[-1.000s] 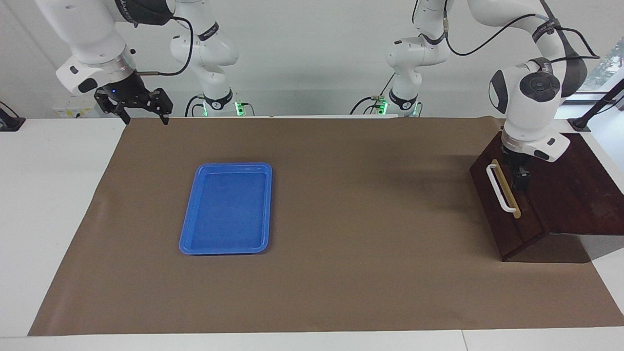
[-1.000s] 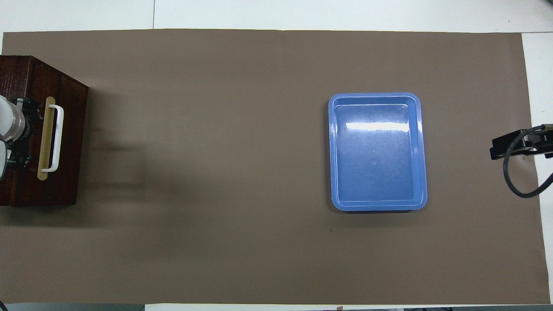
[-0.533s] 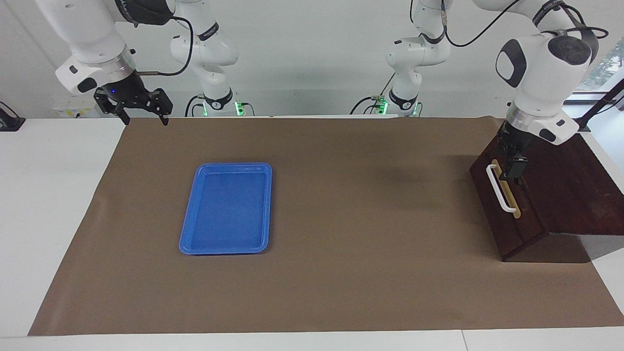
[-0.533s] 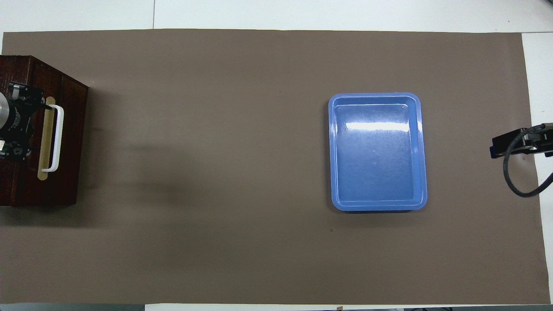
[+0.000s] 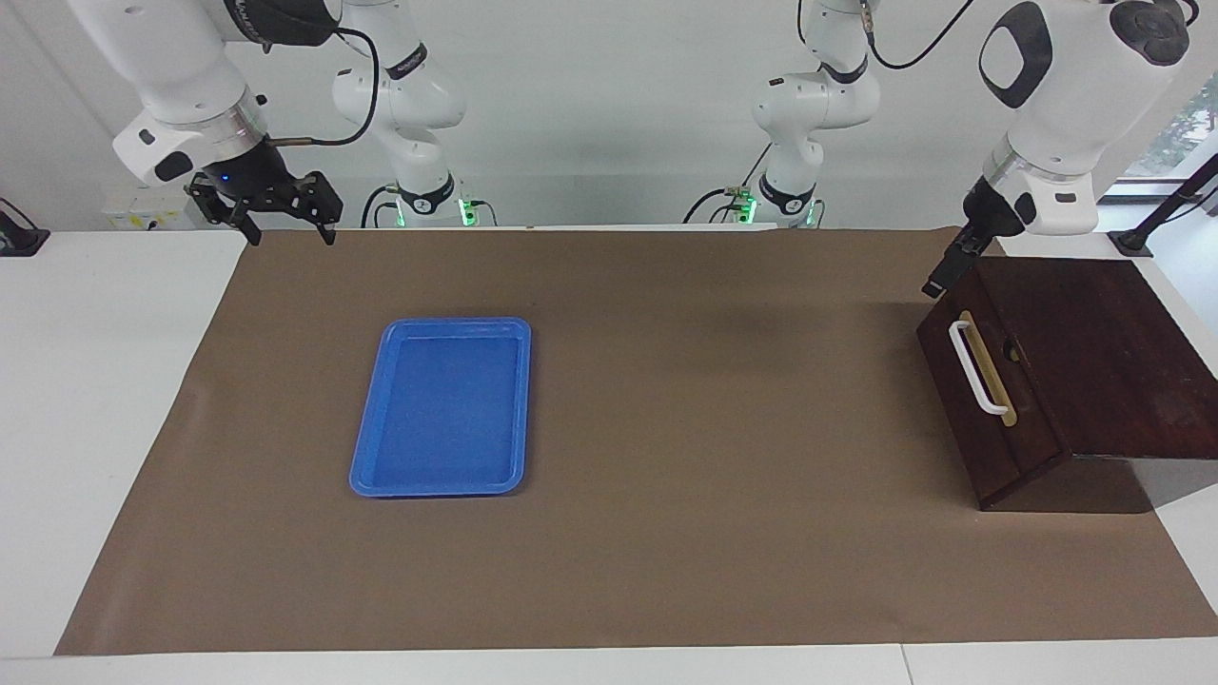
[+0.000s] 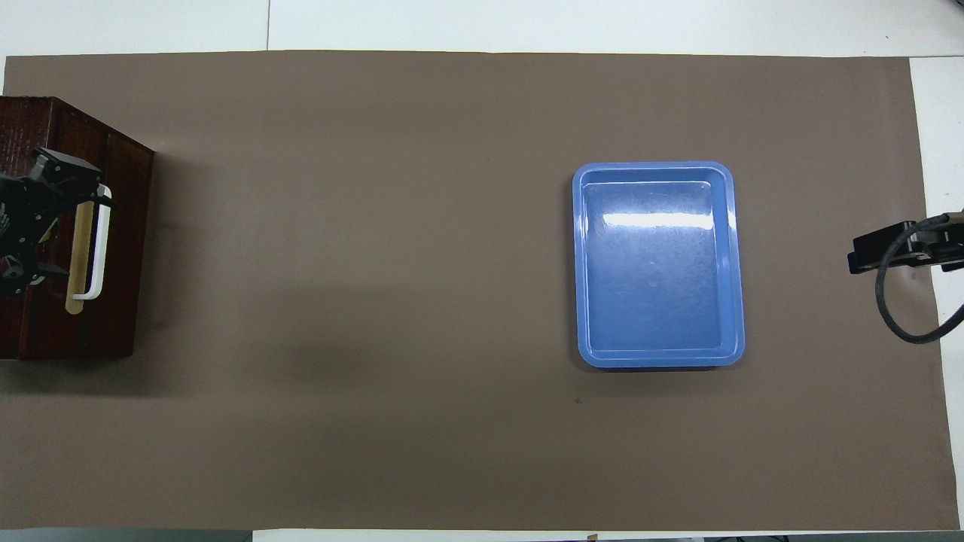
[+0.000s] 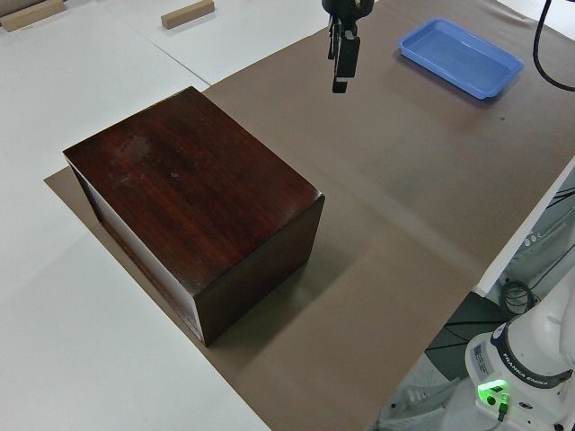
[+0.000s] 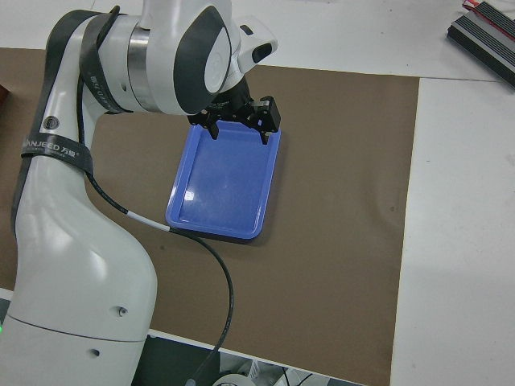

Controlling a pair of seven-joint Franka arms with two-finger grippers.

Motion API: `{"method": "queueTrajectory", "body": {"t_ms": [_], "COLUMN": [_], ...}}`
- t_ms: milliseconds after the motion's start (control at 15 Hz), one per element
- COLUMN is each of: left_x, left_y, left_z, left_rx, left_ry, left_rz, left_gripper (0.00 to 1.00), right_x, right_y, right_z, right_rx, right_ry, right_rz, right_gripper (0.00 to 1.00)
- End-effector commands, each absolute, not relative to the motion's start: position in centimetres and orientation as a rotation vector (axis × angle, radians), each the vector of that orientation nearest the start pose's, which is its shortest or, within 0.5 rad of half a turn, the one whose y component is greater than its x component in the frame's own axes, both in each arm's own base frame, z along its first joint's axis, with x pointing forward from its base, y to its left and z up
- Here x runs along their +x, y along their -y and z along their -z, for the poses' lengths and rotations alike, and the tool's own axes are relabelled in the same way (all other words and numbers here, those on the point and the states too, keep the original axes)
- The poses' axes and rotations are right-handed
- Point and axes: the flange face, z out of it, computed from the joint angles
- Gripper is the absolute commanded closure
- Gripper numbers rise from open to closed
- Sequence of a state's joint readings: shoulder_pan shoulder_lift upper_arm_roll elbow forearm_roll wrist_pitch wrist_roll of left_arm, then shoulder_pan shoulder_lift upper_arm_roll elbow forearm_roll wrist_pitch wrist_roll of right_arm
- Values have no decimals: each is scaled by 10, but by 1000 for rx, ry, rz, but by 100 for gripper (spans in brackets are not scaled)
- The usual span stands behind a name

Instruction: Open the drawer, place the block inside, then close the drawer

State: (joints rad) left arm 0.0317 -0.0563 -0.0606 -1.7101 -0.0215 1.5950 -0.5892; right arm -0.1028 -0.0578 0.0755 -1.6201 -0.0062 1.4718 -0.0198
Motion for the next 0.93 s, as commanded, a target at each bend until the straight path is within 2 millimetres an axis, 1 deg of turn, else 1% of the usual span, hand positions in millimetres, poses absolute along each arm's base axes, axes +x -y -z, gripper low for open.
{"method": "queueTrajectory", "body": {"t_ms": [0, 133, 200, 533, 600, 667, 733, 800, 867], "left_x": [522, 518, 516, 515, 517, 521, 521, 522, 525], "left_y": [7, -3, -4, 0, 4, 14, 18, 17, 17], "left_z": [-598, -589, -585, -590, -593, -593, -592, -593, -597], "left_rx": [-3106, -3131, -3135, -3135, -3137, -3142, -3142, -3146, -3150], "left_ry": [562, 414, 383, 393, 393, 341, 240, 105, 29], "left_rz": [-136, -158, -167, -146, -124, -95, -97, -100, -88], "left_gripper": [0, 0, 0, 0, 0, 0, 0, 0, 0], "right_x": [526, 526, 525, 521, 521, 521, 521, 521, 521], "right_y": [15, 15, 15, 14, 15, 14, 14, 14, 15], "right_z": [-625, -625, -624, -624, -624, -625, -624, -624, -624], "right_rx": [-3128, -3129, -3128, -3126, -3128, -3126, -3126, -3126, -3128], "right_ry": [-36, -36, -28, -26, -26, -26, -26, -26, -26], "right_rz": [-130, -127, -141, -168, -168, -166, -168, -168, -168], "right_gripper": [0, 0, 0, 0, 0, 0, 0, 0, 0]}}
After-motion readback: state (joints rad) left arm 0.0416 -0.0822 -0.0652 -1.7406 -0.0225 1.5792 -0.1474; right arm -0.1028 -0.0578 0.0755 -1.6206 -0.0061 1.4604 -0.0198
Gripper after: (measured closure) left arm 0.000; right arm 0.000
